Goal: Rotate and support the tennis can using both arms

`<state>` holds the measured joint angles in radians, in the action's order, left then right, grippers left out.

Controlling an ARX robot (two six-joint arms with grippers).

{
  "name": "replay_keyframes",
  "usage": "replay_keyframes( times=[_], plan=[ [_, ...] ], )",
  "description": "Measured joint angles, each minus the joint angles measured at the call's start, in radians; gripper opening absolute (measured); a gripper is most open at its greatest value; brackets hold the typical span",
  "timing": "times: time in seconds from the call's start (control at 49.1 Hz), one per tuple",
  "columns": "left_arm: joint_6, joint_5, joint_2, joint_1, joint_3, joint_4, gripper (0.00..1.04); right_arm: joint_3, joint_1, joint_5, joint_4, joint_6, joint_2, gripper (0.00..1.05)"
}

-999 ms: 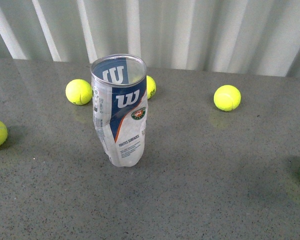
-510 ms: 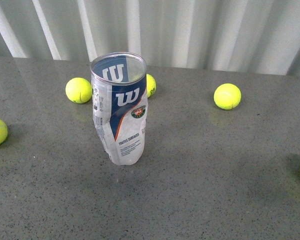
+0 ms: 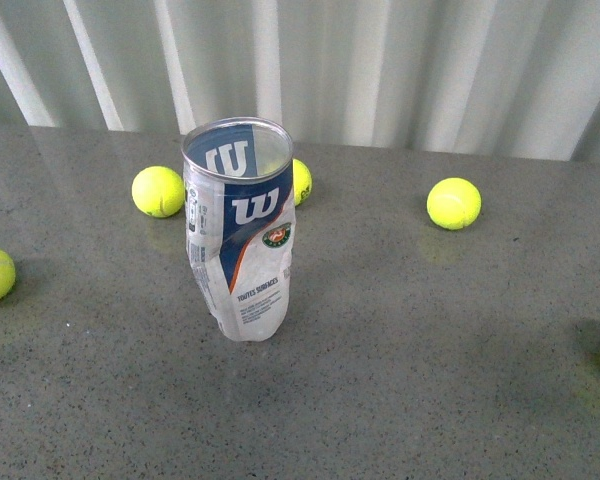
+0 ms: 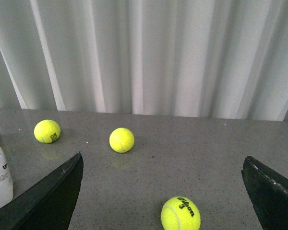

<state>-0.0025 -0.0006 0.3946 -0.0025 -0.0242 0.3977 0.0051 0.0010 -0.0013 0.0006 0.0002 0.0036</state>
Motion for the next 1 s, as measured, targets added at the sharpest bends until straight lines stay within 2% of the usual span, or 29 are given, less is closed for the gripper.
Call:
replay_keyframes(
  times=[0.693, 0.795, 0.999],
  plan=[
    [0.0, 0.0, -0.218, 0.0, 0.0, -0.217, 0.04, 0.0, 0.0, 0.0, 0.0, 0.0, 0.0, 0.97],
    [0.0, 0.0, -0.359, 0.0, 0.0, -0.388, 0.04, 0.0, 0.0, 0.0, 0.0, 0.0, 0.0, 0.97],
    [0.0, 0.0, -0.391, 0.0, 0.0, -0.396, 0.04, 0.0, 0.0, 0.0, 0.0, 0.0, 0.0, 0.97]
  ],
)
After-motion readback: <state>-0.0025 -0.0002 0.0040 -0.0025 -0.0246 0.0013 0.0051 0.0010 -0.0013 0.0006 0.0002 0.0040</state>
